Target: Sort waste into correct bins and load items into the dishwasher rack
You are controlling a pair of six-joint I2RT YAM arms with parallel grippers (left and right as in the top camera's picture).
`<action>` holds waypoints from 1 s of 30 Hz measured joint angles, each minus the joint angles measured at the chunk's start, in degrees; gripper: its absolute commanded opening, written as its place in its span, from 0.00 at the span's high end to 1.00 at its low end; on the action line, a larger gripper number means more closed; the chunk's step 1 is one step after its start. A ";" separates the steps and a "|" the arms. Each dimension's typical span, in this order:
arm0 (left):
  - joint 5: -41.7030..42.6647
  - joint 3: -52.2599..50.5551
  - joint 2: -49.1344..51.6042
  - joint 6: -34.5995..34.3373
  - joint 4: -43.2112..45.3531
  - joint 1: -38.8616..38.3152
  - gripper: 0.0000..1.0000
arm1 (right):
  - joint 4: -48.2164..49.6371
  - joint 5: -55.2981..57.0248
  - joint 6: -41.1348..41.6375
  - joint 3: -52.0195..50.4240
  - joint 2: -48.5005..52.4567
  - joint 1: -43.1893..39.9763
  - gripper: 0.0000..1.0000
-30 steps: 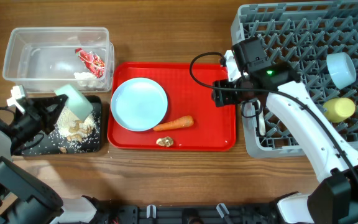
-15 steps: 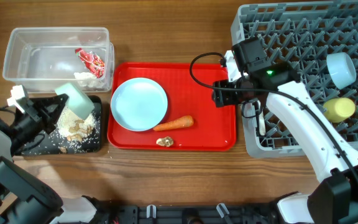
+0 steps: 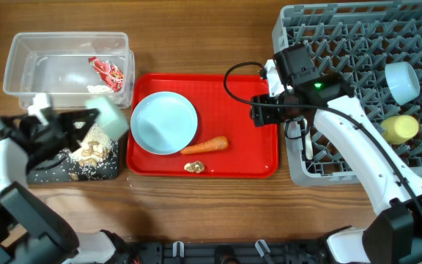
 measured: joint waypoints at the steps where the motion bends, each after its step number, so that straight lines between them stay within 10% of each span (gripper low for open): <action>1: -0.37 0.00 -0.39 0.00 0.26 -1.25 0.96 | 0.00 0.00 -0.02 0.00 0.00 0.00 0.30; 16: -30.88 2.86 -3.30 -17.53 30.08 -46.31 0.96 | -5.84 7.19 6.91 0.00 -0.42 0.00 0.37; 30: -62.42 2.86 -2.71 -20.76 35.19 -70.64 0.96 | -6.67 15.82 15.85 0.00 -12.79 0.00 0.36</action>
